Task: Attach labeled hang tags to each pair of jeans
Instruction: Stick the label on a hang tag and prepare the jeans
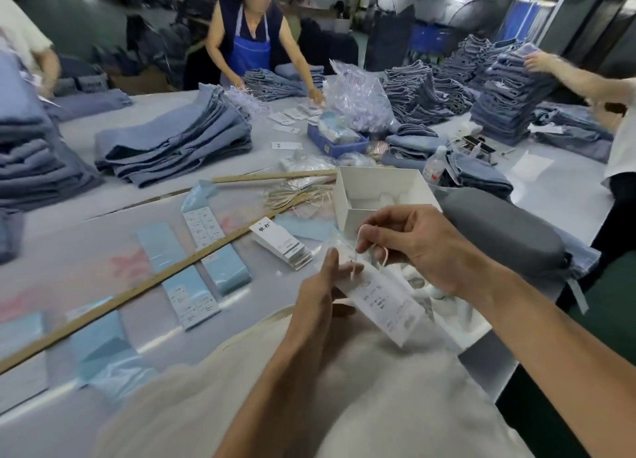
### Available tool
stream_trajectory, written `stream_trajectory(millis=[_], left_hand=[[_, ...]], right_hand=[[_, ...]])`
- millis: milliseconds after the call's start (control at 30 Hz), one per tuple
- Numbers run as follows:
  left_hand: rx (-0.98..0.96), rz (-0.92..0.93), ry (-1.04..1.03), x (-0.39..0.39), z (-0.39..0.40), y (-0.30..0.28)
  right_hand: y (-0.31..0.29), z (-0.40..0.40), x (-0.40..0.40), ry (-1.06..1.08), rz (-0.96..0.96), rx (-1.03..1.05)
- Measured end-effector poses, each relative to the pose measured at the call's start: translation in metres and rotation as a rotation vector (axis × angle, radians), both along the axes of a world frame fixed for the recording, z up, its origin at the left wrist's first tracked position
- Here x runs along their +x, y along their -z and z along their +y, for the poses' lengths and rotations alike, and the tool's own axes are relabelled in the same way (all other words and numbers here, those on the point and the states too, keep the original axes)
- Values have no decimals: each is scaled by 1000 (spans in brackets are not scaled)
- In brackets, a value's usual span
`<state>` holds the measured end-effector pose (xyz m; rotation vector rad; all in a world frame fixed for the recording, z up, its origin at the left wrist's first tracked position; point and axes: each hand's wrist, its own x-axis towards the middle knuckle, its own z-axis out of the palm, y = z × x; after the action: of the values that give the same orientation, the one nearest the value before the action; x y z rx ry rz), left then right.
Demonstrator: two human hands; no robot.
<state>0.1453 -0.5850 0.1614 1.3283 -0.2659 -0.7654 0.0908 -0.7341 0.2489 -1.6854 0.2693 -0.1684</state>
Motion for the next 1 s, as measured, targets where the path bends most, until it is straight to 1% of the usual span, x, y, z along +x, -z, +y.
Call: stream_trajectory(millis=[67, 133, 233, 333, 433, 567, 767, 800, 833, 867, 933, 967, 1000], left_hand=[[-78, -41, 76, -6, 17, -6], [-126, -44, 84, -17, 32, -10], [-155, -14, 55, -34, 51, -4], [-179, -44, 9, -43, 67, 4], [-187, -33, -67, -48, 75, 10], [-215, 20, -124, -49, 75, 11], [-154, -36, -126, -48, 72, 16], [-151, -35, -120, -48, 72, 17], [-141, -40, -119, -47, 72, 18], [-128, -52, -120, -47, 72, 19], [-108, -70, -133, -46, 72, 22], [-107, -80, -138, -46, 72, 23], [-112, -94, -140, -45, 72, 24]], right_hand=[[3, 17, -8, -56, 55, -6], [10, 33, -16, -79, 91, -28], [19, 49, -24, 41, 47, 68], [27, 64, -31, 159, 21, 176], [36, 77, -39, 238, 15, 221], [46, 91, -48, 264, 3, 146], [52, 87, -54, 272, -62, 9], [52, 86, -54, 282, -63, -33], [54, 84, -55, 298, -77, -128], [56, 81, -57, 321, -117, -301], [57, 75, -61, 313, -272, -757], [57, 74, -63, 258, -362, -918], [58, 74, -65, 180, -410, -1003]])
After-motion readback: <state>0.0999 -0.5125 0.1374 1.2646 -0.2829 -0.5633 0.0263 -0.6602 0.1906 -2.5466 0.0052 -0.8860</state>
